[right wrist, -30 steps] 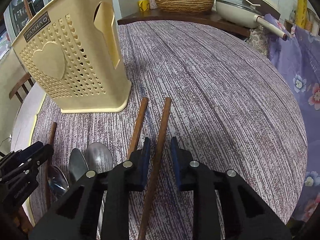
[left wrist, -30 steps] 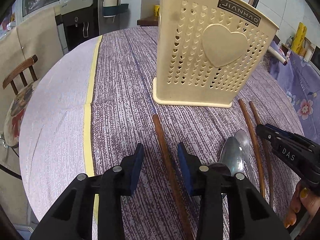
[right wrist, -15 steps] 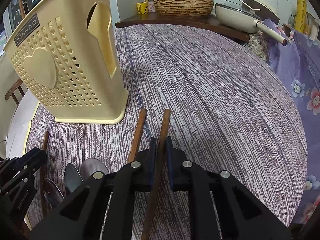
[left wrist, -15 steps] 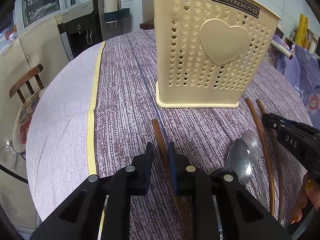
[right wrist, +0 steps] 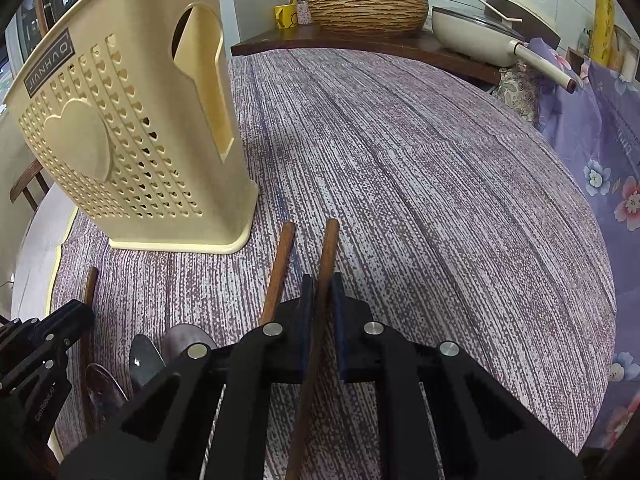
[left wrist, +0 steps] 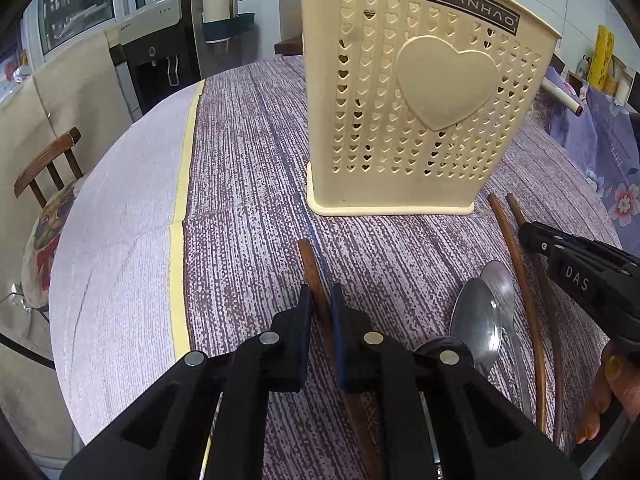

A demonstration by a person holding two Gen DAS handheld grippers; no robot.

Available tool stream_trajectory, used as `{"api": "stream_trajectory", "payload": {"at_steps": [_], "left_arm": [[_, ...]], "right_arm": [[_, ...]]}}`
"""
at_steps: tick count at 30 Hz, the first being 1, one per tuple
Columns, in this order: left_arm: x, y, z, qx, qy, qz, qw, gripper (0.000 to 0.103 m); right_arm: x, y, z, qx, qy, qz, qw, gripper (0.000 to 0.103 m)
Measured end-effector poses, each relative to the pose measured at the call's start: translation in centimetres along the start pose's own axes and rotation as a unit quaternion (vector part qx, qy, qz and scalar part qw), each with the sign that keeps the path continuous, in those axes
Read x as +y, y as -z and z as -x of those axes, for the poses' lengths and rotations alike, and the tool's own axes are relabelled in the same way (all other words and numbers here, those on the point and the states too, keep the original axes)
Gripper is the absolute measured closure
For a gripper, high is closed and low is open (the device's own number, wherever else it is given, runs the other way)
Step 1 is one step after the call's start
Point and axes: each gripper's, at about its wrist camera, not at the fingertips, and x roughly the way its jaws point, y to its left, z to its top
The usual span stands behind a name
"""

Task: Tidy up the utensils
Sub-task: 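Grasp a brown chopstick with the right tool while the left tool grasps another brown chopstick, then lift both brown chopsticks and carry them above the utensil holder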

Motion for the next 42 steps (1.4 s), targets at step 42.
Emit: {"api": "stream_trajectory", "payload": {"at_steps": [42], "left_arm": [[2.4, -2.0, 5.8, -0.085, 0.034, 0.039, 0.995, 0.095]], "right_arm": [[-3.1, -0.3, 8.7, -0.118, -0.119, -0.033, 0.985, 0.095]]}}
